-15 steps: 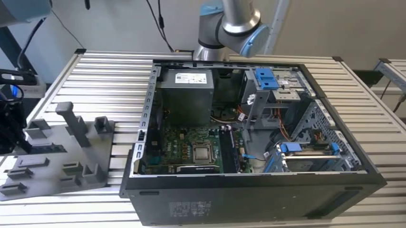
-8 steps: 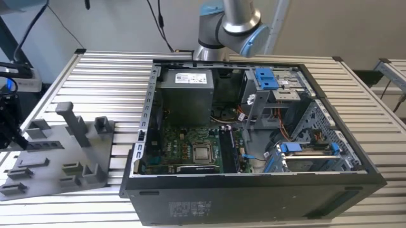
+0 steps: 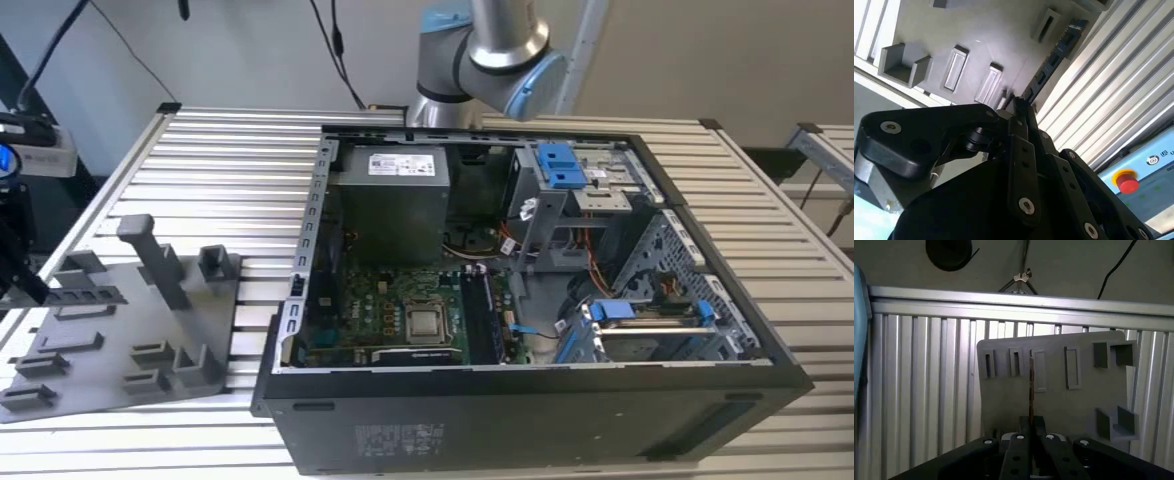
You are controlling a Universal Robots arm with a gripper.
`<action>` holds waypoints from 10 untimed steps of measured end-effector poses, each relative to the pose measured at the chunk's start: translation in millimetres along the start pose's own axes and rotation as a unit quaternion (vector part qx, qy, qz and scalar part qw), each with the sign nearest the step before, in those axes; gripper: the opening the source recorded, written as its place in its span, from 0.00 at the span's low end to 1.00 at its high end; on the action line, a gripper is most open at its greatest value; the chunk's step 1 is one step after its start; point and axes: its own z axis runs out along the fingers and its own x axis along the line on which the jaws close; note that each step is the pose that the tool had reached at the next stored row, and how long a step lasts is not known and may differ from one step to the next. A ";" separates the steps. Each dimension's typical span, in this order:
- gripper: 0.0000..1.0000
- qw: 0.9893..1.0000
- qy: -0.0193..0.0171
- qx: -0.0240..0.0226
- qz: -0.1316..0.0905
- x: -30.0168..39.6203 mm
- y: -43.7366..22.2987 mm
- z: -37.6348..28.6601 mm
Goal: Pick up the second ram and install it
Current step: 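Pick up the second ram and move it above second insertion slot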
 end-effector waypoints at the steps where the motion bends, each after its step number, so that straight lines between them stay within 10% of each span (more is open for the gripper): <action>1: 0.14 1.000 0.000 0.000 0.000 -0.1 0.0 -2.3; 10: 0.14 1.000 0.000 0.000 0.001 -0.8 -0.1 -20.5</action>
